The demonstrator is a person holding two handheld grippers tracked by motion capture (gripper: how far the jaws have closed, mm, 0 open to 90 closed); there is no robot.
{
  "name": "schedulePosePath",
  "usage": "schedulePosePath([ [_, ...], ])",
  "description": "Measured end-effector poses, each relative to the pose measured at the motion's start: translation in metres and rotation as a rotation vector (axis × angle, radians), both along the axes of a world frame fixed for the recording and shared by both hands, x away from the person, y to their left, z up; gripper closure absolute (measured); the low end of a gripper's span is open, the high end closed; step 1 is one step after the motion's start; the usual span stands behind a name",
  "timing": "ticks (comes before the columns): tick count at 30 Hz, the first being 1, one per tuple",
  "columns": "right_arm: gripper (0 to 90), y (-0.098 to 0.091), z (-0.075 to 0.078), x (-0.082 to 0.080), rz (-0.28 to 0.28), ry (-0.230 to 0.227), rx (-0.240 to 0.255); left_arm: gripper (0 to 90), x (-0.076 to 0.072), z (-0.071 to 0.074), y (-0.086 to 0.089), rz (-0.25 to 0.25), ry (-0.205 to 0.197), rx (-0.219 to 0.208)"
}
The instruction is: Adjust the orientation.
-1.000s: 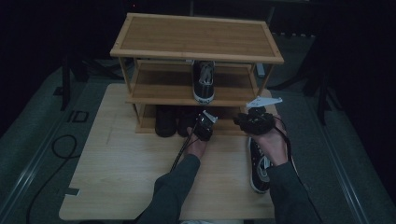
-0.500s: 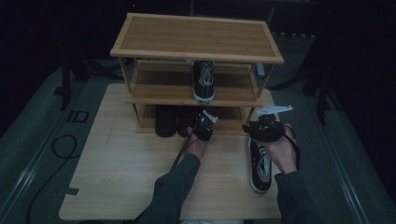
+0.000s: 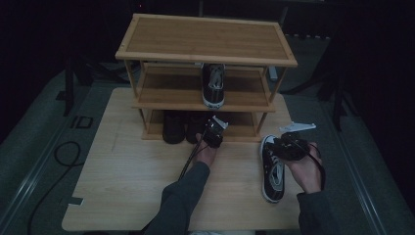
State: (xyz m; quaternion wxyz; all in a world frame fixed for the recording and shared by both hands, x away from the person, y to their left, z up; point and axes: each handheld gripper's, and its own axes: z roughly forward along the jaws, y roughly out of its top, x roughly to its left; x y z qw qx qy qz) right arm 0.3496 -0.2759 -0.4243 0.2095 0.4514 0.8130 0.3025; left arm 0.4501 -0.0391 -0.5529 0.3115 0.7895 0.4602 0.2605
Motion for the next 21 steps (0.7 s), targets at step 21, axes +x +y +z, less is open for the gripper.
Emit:
schedulePosePath([
  [21, 69.1, -0.026, -0.027, -0.023, -0.113, 0.056, -0.047, 90.0, 0.000, 0.000, 0.000, 0.000, 0.000, 0.001],
])
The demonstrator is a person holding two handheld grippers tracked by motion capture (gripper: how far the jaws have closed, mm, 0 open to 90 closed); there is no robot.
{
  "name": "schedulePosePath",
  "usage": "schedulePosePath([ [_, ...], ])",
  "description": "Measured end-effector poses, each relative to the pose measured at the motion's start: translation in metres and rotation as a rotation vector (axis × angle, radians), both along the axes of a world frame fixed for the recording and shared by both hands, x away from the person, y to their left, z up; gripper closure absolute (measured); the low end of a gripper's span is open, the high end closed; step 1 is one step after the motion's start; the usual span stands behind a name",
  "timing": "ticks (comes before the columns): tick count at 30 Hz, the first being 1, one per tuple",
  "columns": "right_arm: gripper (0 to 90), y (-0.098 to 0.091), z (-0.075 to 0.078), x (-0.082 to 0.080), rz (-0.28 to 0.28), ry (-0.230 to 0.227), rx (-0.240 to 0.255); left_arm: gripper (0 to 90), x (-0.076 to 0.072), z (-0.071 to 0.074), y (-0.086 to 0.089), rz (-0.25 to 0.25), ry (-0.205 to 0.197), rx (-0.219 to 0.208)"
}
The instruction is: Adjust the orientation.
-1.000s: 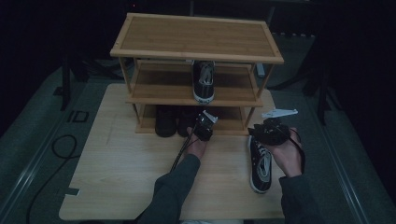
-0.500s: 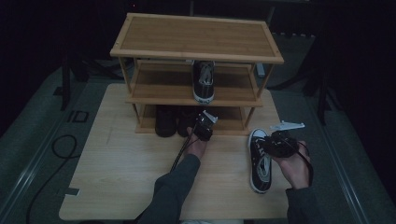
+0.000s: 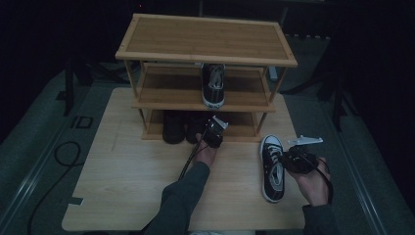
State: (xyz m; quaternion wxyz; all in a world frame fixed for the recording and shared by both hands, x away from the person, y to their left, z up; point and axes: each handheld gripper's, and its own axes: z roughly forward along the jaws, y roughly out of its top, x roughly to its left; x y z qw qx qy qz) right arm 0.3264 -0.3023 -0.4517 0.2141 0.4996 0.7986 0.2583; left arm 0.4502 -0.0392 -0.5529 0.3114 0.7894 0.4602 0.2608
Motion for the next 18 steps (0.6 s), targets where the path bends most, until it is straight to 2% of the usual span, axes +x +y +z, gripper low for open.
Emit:
schedulePosePath([
  [6, 70.4, -0.004, -0.010, -0.003, -0.026, 0.042, -0.013, 90.0, 0.000, 0.000, 0.000, -0.001, 0.000, 0.001],
  [12, 70.7, -0.004, -0.019, 0.001, -0.034, 0.097, -0.020, 90.0, 0.000, 0.000, -0.001, -0.001, 0.007, -0.006],
  [13, 73.0, -0.003, -0.020, 0.002, -0.034, 0.103, -0.025, 90.0, 0.000, 0.000, -0.001, -0.001, 0.007, -0.006],
  [14, 80.7, -0.002, -0.021, 0.002, -0.023, 0.111, -0.024, 90.0, 0.000, 0.000, 0.000, -0.002, 0.002, 0.005],
  [16, 84.4, 0.000, -0.021, 0.001, -0.012, 0.109, -0.021, 90.0, 0.000, 0.000, -0.001, -0.002, 0.007, -0.008],
  [18, 85.3, 0.001, -0.020, 0.001, -0.012, 0.107, -0.011, 90.0, 0.000, 0.000, 0.000, -0.002, 0.002, 0.004],
])
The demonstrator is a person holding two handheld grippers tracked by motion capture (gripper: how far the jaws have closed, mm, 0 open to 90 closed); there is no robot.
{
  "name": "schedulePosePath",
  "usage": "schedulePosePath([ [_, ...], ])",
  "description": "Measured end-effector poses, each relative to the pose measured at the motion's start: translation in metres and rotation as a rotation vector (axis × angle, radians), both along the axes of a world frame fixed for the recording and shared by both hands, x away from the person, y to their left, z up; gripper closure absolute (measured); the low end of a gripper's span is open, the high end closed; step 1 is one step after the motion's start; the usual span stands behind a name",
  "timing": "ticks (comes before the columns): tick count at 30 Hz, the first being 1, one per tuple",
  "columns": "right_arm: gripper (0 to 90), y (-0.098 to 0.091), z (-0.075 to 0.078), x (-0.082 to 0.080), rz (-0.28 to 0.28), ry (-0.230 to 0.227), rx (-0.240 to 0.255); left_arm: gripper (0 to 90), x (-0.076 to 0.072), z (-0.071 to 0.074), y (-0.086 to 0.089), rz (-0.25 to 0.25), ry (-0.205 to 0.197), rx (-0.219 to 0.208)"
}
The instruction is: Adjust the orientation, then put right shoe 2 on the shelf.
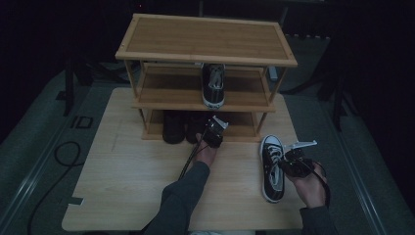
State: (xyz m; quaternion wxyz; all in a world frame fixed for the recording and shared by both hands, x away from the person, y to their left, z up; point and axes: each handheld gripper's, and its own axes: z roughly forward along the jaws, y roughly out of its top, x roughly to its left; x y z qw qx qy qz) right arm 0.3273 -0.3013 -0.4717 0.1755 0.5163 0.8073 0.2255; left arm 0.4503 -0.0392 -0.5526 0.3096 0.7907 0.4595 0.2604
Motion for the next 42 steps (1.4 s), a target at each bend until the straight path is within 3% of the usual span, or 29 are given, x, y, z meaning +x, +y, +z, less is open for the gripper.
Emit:
schedulePosePath([
  [2, 85.6, -0.002, 0.000, -0.002, 0.004, -0.014, 0.026, 90.0, 0.000, 0.000, 0.000, 0.000, 0.005, -0.011],
  [3, 85.8, -0.006, 0.000, -0.003, 0.022, -0.020, 0.078, 90.0, 0.000, 0.000, 0.000, -0.001, 0.005, -0.010],
  [7, 85.9, -0.007, 0.000, -0.005, 0.042, -0.025, 0.106, 90.0, 0.000, 0.000, 0.000, 0.000, 0.000, 0.001],
  [9, 86.1, -0.004, 0.004, -0.006, 0.071, -0.036, 0.148, 90.0, 0.000, 0.000, -0.001, 0.001, 0.005, -0.011],
  [17, 86.6, 0.008, 0.011, -0.008, 0.137, -0.065, 0.167, 90.0, 0.000, 0.000, 0.000, -0.001, 0.005, -0.010],
  [19, 86.6, 0.012, 0.012, -0.007, 0.191, -0.065, 0.198, 90.0, 0.000, 0.000, 0.000, -0.002, -0.001, -0.002],
  [24, 86.6, 0.017, 0.009, -0.003, 0.230, -0.050, 0.207, 90.0, 0.000, 0.000, 0.000, 0.001, 0.000, 0.000],
  [29, 86.4, 0.015, 0.004, 0.001, 0.246, -0.032, 0.170, 90.0, 0.000, 0.000, -0.001, 0.001, 0.004, -0.008],
  [42, 85.0, 0.010, -0.001, -0.002, 0.261, -0.013, 0.158, 90.0, 0.000, 0.000, -0.001, 0.002, 0.003, -0.007],
])
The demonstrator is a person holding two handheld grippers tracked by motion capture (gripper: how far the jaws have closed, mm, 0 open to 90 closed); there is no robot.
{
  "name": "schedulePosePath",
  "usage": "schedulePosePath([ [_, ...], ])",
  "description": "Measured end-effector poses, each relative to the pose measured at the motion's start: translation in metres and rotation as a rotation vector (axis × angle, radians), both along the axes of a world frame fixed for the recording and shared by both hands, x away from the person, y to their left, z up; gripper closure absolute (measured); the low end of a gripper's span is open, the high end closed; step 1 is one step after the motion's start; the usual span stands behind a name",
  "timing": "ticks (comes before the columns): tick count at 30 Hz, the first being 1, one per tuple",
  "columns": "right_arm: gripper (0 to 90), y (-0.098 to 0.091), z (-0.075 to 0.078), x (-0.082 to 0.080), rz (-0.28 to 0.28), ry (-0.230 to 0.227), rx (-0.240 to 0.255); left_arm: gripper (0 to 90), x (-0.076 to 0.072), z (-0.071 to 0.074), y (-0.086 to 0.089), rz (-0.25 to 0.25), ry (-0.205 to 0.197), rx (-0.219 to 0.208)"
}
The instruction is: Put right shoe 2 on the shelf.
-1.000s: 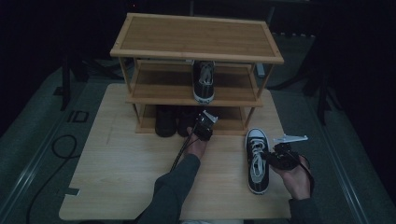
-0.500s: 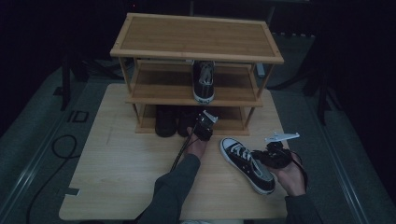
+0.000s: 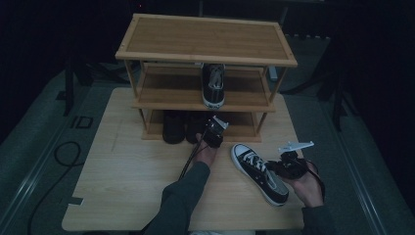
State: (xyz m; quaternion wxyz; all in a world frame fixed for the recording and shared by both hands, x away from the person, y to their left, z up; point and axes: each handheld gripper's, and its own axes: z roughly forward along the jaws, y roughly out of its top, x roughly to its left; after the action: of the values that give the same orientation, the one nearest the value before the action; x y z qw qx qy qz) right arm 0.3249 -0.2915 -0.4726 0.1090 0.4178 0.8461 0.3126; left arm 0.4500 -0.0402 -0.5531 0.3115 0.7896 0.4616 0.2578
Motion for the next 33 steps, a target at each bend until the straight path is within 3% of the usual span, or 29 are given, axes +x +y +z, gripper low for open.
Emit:
schedulePosePath([
  [7, 75.1, -0.006, 0.001, -0.007, 0.010, 0.006, 0.002, 90.0, 0.000, 0.000, 0.000, 0.001, 0.000, -0.001],
  [11, 71.6, -0.006, -0.002, -0.010, 0.009, 0.010, -0.037, 90.0, 0.000, 0.000, 0.000, 0.001, 0.001, 0.000],
  [18, 72.7, -0.008, -0.007, -0.014, 0.007, 0.022, -0.066, 90.0, 0.000, 0.000, 0.000, 0.000, 0.001, 0.000],
  [24, 77.6, -0.010, 0.003, -0.017, -0.003, 0.003, -0.059, 90.0, 0.000, 0.000, 0.000, 0.001, 0.001, -0.003],
  [31, 82.5, 0.002, -0.006, -0.014, -0.011, -0.001, -0.169, 90.0, 0.000, 0.000, 0.001, -0.001, -0.003, 0.007],
  [33, 82.8, 0.005, -0.010, -0.012, -0.013, 0.000, -0.175, 90.0, 0.000, 0.000, 0.000, -0.001, 0.002, -0.002],
])
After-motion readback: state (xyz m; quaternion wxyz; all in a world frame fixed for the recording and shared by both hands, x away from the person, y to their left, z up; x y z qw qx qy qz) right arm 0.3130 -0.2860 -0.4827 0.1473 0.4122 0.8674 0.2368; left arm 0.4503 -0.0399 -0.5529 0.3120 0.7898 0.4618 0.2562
